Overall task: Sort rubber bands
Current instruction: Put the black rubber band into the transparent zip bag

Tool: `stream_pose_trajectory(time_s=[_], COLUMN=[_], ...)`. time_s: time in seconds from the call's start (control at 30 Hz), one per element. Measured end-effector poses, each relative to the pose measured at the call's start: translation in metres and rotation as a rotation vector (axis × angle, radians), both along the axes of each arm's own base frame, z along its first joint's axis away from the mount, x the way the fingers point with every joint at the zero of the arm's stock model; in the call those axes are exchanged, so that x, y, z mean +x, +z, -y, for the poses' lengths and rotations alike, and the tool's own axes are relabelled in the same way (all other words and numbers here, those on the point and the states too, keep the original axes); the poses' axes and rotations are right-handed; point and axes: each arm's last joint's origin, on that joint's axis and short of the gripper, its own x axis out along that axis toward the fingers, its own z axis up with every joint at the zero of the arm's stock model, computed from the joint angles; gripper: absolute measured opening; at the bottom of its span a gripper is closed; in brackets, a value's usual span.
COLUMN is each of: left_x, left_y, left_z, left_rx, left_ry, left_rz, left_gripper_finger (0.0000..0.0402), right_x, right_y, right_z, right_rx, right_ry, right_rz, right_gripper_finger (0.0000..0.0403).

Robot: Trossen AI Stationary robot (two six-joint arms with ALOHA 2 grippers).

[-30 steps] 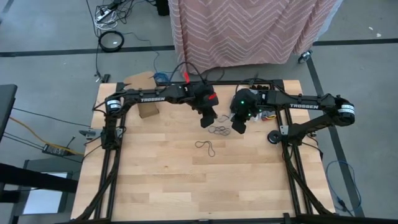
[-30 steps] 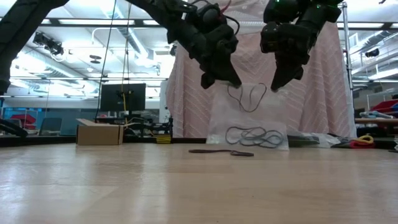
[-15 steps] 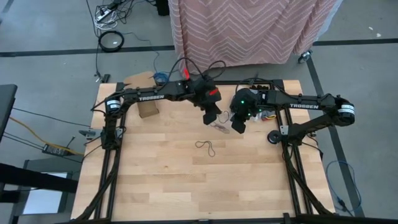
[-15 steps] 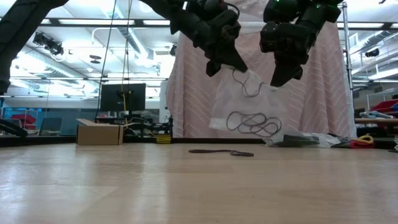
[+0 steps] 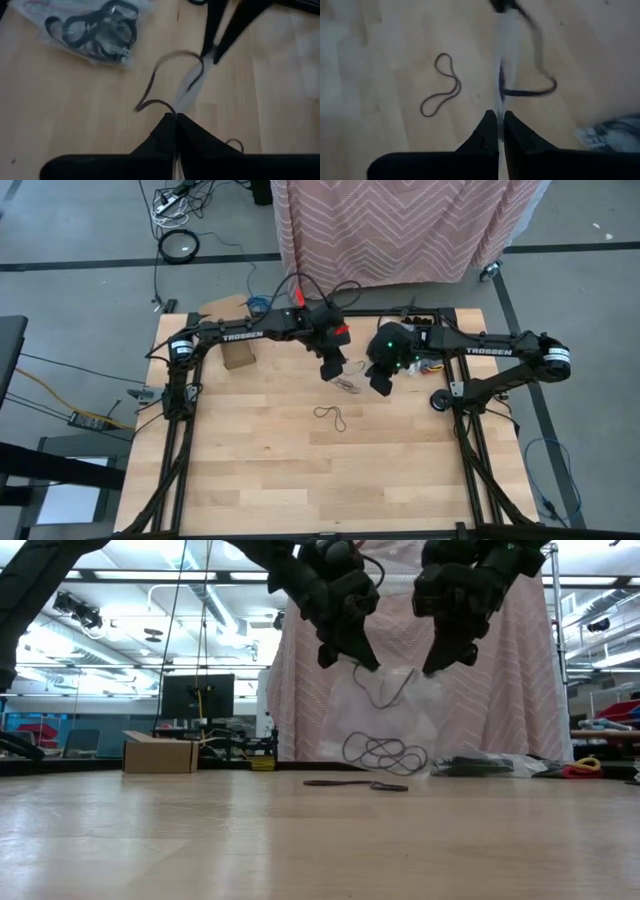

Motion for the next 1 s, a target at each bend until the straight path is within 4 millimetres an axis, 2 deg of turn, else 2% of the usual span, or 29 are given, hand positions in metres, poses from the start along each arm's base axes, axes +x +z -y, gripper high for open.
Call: stream_pose_trajectory(time_s=[0.2, 0.37, 0.73, 1.0], left_x=[-0.001, -0.003, -0.002, -0.008], left_y=[0.002, 0.001, 0.003, -0.003], left_z=[-0.008, -0.016, -0.021, -0.020], left_rx=[-0.111, -0.119, -0.172, -0.180], left_ry=[-0.011, 0.044, 0.012, 0.010], left_rz=[0.042, 0.034, 0.078, -0.001], left_gripper_finger=[0.0070, 0.0116, 0.0122, 0.0122], right_x=[0.001, 0.001, 0.001, 0.001], right_y=[0.000, 0.000, 0.000, 0.000], right_z=[-0.003, -0.003, -0.004, -0.004], right_rx=[0.001, 0.003, 0.018, 0.018], right_ry=[0.011, 0.010, 0.021, 0.020], right_rz=[0.003, 0.002, 0.006, 0.007], right_gripper_finger=[0.0001, 0.0001, 0.0000, 0.0000])
